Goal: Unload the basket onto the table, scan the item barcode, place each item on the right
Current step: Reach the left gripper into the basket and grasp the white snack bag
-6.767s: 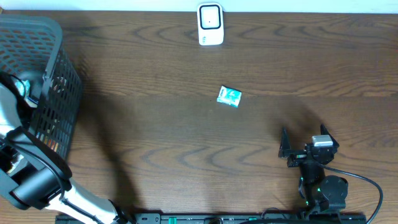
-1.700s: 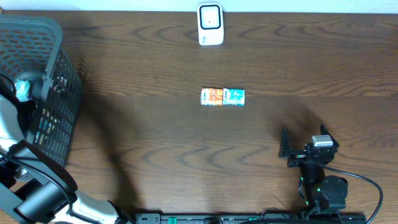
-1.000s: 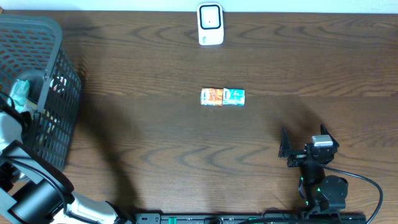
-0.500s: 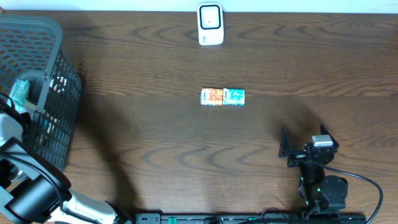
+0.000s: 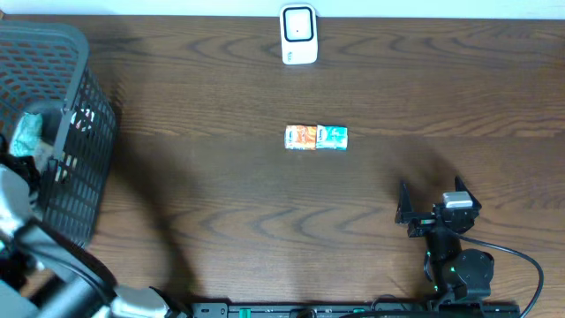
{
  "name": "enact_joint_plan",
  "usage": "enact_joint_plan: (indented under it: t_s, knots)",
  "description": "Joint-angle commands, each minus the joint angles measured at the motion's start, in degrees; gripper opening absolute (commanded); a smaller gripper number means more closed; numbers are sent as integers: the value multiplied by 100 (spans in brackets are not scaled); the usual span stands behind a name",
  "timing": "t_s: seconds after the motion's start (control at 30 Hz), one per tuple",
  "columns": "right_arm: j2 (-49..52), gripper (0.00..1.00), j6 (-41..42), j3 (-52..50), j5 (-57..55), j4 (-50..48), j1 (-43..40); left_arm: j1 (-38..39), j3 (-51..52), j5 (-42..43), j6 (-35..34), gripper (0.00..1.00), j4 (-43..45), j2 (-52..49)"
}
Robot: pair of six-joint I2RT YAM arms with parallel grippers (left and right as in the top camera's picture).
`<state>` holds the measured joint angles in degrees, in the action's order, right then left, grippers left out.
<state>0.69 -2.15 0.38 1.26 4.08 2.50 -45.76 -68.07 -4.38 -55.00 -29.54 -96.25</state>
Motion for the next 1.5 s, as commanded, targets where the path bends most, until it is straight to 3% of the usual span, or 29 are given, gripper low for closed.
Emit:
enact_joint_plan:
  t_s: [0.0,0.3,0.33,0.43,0.67,1.07,1.47]
  knots:
    - [-31,99,-50,-7,-26,24,-20,-17,-46,612,120,7,17,1182]
    - [-31,99,-50,-7,-26,24,-20,-13,-46,925,205,10,66,3126]
    - [-31,99,-48,-7,-26,24,-20,-13,-46,907,284,29,66,3228]
    - [-31,99,-50,-7,-26,24,-20,-13,-46,861,577,71,-20,3263]
    - [-31,99,-50,-7,-26,24,-20,-20,-46,302,623,100,-514,2524]
    - [-31,99,-50,-7,-26,24,-20,-20,-46,516,-367,98,-1108,317]
    - [-31,99,-50,-7,-26,24,-20,-20,-44,160,-442,98,-85,-988]
